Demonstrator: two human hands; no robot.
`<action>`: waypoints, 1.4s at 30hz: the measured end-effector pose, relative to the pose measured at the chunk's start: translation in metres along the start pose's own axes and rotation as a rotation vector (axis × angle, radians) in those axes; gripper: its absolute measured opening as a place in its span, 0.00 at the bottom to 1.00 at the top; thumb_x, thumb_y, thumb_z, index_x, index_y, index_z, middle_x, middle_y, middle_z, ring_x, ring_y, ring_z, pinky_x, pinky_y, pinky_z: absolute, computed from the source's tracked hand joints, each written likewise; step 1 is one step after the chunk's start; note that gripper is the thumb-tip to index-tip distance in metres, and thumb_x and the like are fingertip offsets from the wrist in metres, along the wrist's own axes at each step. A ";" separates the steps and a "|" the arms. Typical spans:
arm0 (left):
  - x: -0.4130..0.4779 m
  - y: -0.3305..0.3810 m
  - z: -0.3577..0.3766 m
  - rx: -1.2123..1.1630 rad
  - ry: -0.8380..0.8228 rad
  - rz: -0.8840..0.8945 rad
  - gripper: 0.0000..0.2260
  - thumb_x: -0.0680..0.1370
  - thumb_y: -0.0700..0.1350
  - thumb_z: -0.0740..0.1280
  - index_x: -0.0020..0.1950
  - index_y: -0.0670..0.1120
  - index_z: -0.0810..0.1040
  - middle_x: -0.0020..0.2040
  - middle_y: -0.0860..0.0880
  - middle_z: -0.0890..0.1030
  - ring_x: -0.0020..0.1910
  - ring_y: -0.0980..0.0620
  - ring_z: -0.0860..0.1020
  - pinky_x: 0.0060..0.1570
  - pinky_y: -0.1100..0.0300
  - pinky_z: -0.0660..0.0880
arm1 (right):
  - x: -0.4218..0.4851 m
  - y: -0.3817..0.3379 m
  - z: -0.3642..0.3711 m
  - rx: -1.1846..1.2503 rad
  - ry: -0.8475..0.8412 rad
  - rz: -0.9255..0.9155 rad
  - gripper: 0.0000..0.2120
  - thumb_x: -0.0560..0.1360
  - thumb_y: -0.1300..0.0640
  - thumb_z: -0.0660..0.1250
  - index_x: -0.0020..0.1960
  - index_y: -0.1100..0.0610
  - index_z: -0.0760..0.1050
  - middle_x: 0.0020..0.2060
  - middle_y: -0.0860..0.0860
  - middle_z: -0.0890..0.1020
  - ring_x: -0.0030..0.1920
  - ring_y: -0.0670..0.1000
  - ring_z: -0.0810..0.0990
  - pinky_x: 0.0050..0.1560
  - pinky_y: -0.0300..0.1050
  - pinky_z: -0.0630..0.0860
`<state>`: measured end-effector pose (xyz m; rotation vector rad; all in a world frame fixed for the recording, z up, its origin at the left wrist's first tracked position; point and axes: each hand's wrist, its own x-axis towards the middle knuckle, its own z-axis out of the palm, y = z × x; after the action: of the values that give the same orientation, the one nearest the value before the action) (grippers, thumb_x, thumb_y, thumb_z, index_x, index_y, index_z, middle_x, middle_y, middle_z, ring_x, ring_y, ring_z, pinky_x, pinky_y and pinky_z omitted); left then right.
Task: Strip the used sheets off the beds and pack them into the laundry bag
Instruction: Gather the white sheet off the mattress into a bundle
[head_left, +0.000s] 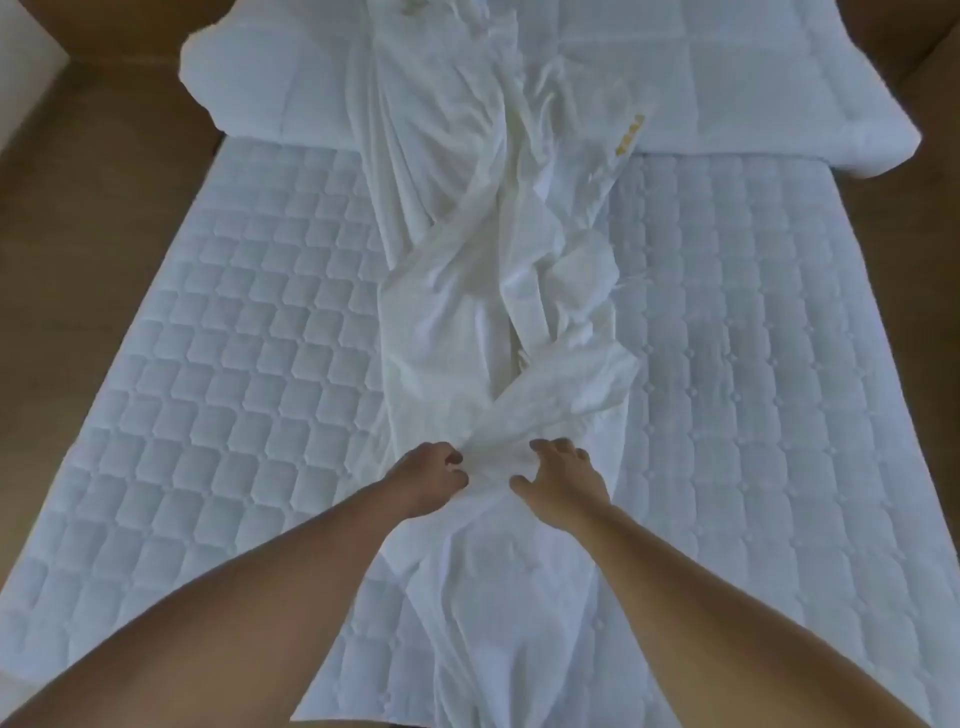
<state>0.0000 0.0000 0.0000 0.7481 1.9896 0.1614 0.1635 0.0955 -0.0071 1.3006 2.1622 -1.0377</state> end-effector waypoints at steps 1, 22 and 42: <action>0.010 -0.002 0.003 -0.003 0.046 0.002 0.22 0.79 0.49 0.67 0.72 0.47 0.72 0.70 0.46 0.74 0.64 0.44 0.76 0.63 0.51 0.74 | 0.010 0.002 0.004 -0.026 0.048 0.006 0.34 0.78 0.39 0.62 0.79 0.50 0.58 0.76 0.52 0.62 0.75 0.57 0.61 0.69 0.57 0.67; 0.071 -0.039 0.028 -0.117 0.138 -0.031 0.57 0.67 0.60 0.77 0.80 0.58 0.38 0.77 0.42 0.58 0.71 0.37 0.68 0.65 0.47 0.69 | 0.051 -0.011 0.057 0.495 0.291 0.599 0.75 0.55 0.34 0.81 0.77 0.44 0.26 0.79 0.62 0.46 0.66 0.67 0.72 0.60 0.58 0.77; -0.039 0.040 -0.077 -0.652 0.674 0.402 0.10 0.67 0.50 0.69 0.37 0.44 0.73 0.33 0.51 0.75 0.35 0.50 0.74 0.35 0.54 0.70 | -0.019 -0.089 -0.059 1.099 0.495 -0.288 0.16 0.71 0.63 0.73 0.52 0.44 0.77 0.43 0.42 0.84 0.45 0.43 0.82 0.42 0.37 0.78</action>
<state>-0.0329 0.0247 0.0857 0.6917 2.1574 1.3808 0.0963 0.1044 0.0768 1.8426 2.1709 -2.4530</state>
